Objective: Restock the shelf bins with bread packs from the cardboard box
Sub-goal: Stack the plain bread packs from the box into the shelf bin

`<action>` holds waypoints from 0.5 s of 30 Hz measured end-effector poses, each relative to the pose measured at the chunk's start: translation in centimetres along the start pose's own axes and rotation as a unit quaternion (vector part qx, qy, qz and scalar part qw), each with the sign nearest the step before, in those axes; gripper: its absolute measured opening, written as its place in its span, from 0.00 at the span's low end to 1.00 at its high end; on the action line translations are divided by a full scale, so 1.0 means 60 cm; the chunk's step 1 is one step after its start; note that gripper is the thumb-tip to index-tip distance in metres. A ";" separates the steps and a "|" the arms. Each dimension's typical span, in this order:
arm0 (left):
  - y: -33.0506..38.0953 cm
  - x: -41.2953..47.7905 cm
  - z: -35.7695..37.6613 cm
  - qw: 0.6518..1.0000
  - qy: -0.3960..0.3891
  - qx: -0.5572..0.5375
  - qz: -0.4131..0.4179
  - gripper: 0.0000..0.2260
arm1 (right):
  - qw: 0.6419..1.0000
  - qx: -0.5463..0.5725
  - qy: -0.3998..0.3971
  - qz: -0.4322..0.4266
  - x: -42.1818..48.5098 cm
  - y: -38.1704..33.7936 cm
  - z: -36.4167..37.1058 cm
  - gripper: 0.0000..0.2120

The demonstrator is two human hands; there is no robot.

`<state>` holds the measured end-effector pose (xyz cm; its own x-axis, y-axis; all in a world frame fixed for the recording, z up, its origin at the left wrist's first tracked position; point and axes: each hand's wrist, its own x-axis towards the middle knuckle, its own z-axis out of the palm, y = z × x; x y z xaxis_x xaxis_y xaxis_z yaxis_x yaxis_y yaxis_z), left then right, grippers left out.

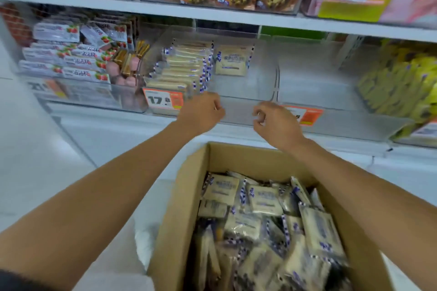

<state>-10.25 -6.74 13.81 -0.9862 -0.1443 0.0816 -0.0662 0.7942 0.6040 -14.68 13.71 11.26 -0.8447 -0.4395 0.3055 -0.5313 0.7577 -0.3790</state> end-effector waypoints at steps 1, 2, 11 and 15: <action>0.001 -0.019 0.026 1.000 -0.024 -0.009 -0.012 0.07 | 0.999 0.013 -0.045 0.022 -0.036 0.020 0.008 0.07; -0.003 -0.036 0.053 0.998 -0.049 -0.020 -0.033 0.07 | 0.994 0.026 -0.097 0.051 -0.072 0.045 0.021 0.08; -0.071 -0.104 0.228 0.968 -0.177 -0.085 -0.155 0.07 | 0.911 0.025 -0.366 0.187 -0.182 0.200 0.200 0.23; -0.108 -0.110 0.259 0.965 -0.176 -0.067 -0.183 0.05 | 0.884 -0.007 -0.436 0.166 -0.175 0.213 0.272 0.32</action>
<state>-5.68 -1.78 -2.97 -0.8923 -0.1721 -0.4173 -0.4229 0.6416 0.6399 -13.67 20.12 -11.07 -0.6859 -0.3925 -0.6128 -0.2492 0.9178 -0.3090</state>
